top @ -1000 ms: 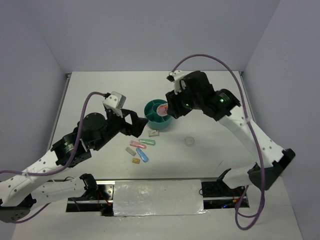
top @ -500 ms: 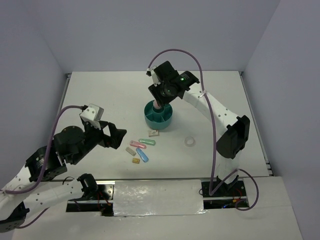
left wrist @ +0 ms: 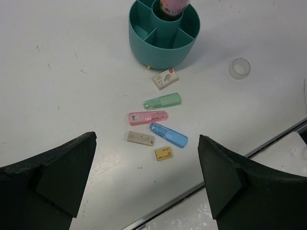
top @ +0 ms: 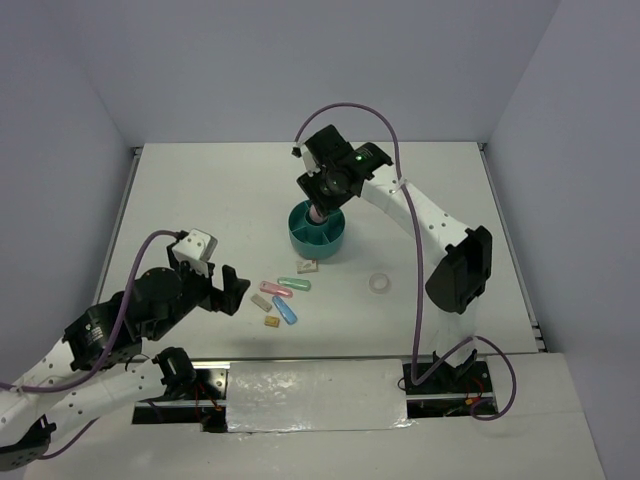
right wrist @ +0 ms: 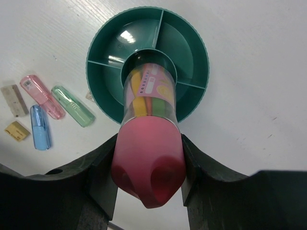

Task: Sort the stationery into containers
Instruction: Place the stationery in the storage box.

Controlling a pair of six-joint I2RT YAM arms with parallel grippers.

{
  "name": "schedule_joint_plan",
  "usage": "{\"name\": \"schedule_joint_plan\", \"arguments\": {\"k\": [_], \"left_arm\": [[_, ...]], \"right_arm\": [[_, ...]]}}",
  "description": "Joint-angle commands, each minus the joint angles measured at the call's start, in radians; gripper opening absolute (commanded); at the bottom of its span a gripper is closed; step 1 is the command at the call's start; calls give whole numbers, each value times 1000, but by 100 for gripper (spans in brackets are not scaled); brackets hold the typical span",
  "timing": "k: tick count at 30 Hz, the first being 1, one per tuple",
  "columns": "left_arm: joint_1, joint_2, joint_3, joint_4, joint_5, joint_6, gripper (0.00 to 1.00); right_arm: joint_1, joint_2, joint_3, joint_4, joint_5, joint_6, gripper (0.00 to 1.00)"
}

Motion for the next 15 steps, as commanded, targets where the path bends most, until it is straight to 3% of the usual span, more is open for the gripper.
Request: {"name": "schedule_joint_plan", "arguments": {"k": [1, 9, 15], "left_arm": [[-1, -17, 6, 37, 2, -8, 99], [1, -40, -2, 45, 5, 0, 99], [1, -43, -6, 46, 5, -3, 99]], "right_arm": [[-7, 18, 35, -22, -2, -17, 0], [-7, 21, 14, -14, -19, -17, 0], [-8, 41, 47, -11, -14, -15, 38]]}}
